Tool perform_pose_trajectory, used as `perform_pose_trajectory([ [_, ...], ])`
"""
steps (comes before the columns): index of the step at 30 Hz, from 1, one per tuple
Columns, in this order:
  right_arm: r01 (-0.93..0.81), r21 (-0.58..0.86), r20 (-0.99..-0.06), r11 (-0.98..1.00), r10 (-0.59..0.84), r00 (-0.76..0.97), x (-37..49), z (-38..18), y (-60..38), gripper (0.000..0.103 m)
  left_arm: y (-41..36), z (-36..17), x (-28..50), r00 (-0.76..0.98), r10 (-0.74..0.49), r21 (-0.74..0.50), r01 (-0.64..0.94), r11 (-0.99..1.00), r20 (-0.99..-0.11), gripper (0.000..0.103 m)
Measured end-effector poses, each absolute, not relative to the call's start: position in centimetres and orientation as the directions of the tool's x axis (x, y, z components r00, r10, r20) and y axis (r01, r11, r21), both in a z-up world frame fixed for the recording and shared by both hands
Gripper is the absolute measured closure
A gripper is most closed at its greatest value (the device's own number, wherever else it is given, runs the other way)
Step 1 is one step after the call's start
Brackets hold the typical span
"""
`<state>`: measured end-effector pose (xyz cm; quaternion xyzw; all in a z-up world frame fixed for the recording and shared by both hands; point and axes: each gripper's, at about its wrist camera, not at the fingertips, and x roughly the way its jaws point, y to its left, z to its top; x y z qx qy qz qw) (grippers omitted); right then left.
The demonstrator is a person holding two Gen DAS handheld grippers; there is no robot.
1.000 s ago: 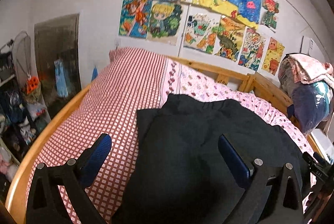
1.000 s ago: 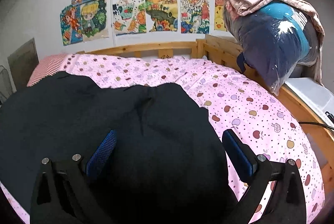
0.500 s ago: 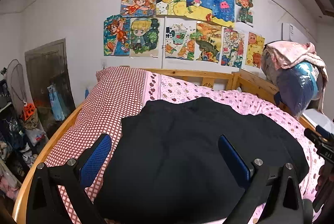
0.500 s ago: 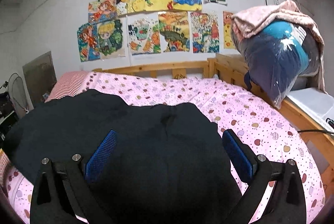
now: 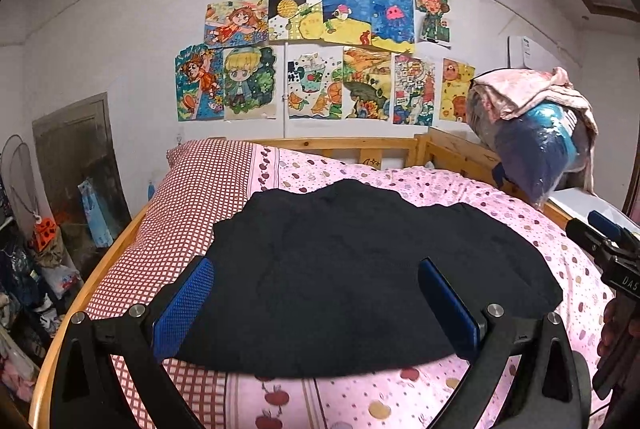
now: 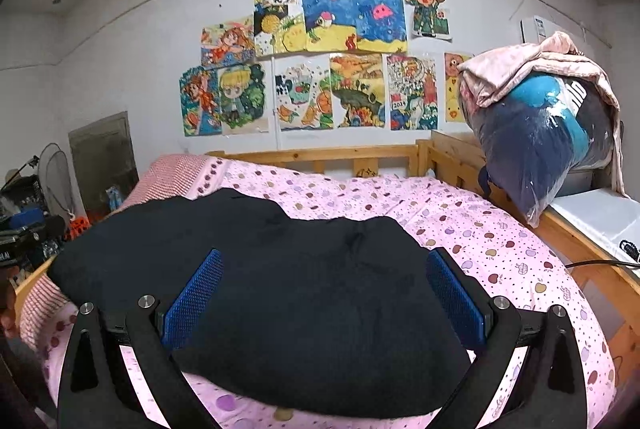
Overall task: Fold large clothes
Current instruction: 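Pull both grippers back from the folded jacket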
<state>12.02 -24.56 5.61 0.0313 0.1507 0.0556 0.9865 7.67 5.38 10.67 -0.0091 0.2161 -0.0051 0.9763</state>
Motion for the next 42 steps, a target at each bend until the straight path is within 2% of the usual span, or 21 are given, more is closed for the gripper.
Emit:
perform_pose_trajectory([
  [22, -0.204, 0.003, -0.216, 0.979, 0.200, 0.956, 2.8, 7.2, -21.0, 0.002, 5.5, 10.8, 0.2, 0.916, -0.076, -0.067, 0.054, 0.996, -0.394, 0.000],
  [28, -0.223, 0.010, -0.216, 0.975, 0.220, 0.951, 0.7, 6.4, -20.3, 0.002, 5.8, 9.5, -1.2, 0.912, -0.059, -0.071, 0.033, 0.997, -0.407, 0.000],
  [34, -0.176, 0.003, -0.218, 0.984, 0.172, 0.961, -0.7, 5.4, -20.3, 0.002, 5.5, 8.5, -1.7, 0.893, -0.069, -0.050, 0.052, 0.997, -0.445, 0.000],
  [42, -0.193, 0.006, -0.269, 0.981, 0.187, 0.945, -0.8, 4.3, -20.1, 0.002, 5.3, 6.9, -1.3, 0.864, -0.079, -0.059, 0.057, 0.997, -0.497, 0.000],
])
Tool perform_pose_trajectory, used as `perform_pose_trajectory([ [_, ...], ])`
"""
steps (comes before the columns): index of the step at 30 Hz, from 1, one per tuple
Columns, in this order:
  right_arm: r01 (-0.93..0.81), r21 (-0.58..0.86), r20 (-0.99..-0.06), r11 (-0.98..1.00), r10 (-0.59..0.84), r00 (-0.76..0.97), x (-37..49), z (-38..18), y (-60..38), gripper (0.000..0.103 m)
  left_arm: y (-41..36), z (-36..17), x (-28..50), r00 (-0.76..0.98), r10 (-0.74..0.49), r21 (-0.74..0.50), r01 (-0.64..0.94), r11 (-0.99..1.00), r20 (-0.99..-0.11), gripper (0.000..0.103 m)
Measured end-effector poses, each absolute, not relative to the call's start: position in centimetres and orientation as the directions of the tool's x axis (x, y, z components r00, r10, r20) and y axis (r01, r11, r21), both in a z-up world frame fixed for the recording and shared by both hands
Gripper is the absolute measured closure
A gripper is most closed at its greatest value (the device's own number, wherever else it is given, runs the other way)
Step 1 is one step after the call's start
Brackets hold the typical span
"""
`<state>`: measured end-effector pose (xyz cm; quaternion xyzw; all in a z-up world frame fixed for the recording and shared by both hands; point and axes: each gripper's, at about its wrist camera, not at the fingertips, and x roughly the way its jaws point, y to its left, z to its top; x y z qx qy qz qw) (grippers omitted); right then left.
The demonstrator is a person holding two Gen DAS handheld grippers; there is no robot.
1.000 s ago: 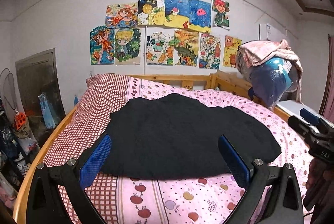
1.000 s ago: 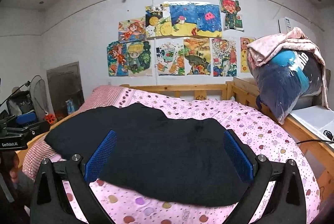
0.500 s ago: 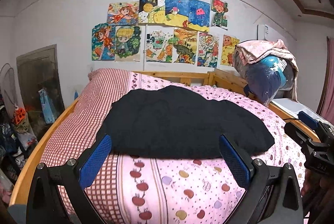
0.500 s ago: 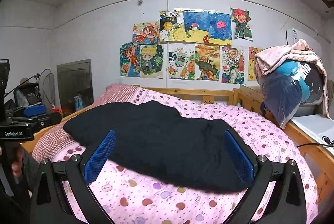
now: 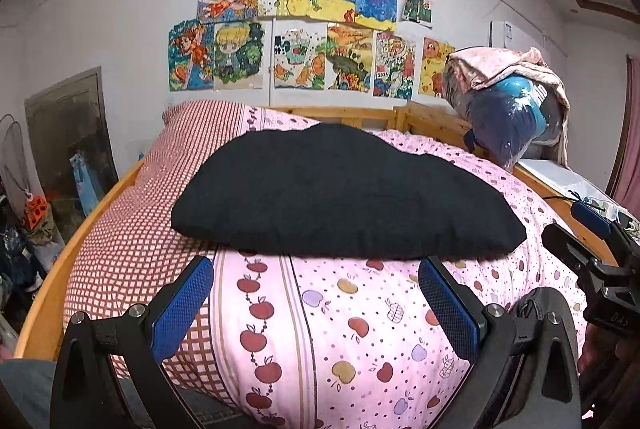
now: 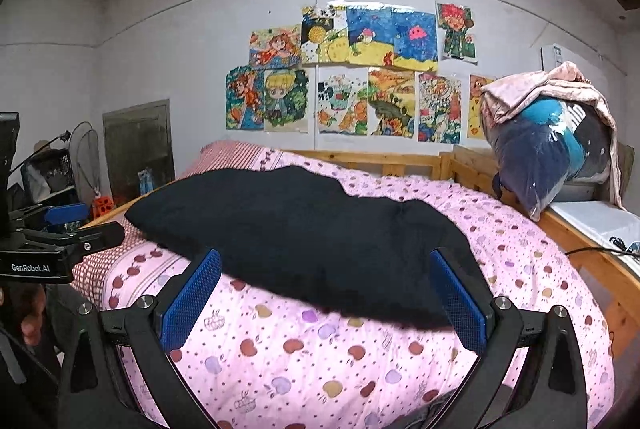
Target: Fold large clothes
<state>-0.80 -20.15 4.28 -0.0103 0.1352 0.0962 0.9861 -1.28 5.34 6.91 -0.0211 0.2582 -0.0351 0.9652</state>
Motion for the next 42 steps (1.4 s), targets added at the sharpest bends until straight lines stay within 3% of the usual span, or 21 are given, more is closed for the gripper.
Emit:
perform_pose_trajectory([
  [14, -0.170, 0.048, -0.359, 0.984, 0.176, 0.916, 0.6, 2.2, -20.4, 0.002, 5.5, 5.8, -1.0, 0.853, -0.056, -0.055, 0.032, 0.998, -0.519, 0.000],
  [42, -0.162, 0.053, -0.363, 0.985, 0.170, 0.916, 0.6, 1.7, -20.5, 0.002, 5.4, 5.5, -1.2, 0.850, -0.052, -0.048, 0.031, 0.998, -0.523, 0.000],
])
